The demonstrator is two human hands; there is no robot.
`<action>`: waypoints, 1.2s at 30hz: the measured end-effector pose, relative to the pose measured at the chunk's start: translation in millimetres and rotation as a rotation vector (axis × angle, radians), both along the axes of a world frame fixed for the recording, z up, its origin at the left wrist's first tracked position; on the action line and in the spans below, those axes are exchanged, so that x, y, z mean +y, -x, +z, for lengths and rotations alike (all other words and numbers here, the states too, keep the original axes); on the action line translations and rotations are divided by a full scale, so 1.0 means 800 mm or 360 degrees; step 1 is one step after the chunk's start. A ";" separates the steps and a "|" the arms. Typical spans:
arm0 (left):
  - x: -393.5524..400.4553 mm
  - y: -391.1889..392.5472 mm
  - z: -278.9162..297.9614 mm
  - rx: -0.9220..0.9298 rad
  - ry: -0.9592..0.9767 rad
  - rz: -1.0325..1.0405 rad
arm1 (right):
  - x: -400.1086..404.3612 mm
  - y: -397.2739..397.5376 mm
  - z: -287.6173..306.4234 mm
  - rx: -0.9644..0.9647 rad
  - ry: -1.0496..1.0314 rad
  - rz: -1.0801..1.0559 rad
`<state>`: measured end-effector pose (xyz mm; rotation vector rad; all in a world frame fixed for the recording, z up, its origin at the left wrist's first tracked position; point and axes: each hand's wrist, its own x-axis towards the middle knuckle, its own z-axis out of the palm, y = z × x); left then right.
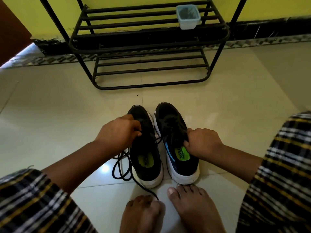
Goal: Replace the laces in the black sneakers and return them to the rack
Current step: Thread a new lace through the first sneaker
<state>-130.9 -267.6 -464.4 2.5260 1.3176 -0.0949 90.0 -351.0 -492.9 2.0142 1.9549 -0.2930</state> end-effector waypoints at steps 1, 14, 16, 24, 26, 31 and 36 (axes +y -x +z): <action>0.003 0.001 0.002 -0.0116 -0.0028 0.0049 | 0.000 0.001 0.000 -0.0003 0.0010 -0.0004; 0.017 -0.012 0.028 -0.1648 0.0947 0.0942 | -0.004 0.004 0.011 0.0043 0.0125 -0.0027; 0.017 -0.019 0.033 -0.1750 0.1155 0.1018 | -0.006 -0.002 0.012 0.0044 -0.0001 0.0055; 0.010 -0.042 0.049 -0.1957 0.1606 0.1015 | 0.011 -0.011 0.012 0.1223 -0.0777 -0.0001; 0.009 -0.047 0.052 -0.2000 0.1634 0.1049 | 0.016 0.011 0.021 0.1764 -0.0598 -0.0333; 0.006 -0.054 0.051 -0.2011 0.1681 0.1012 | 0.014 0.036 0.033 0.2425 0.0208 -0.0657; 0.007 -0.046 0.040 -0.1892 0.1655 0.1026 | 0.019 0.022 0.035 0.2304 -0.0161 -0.0738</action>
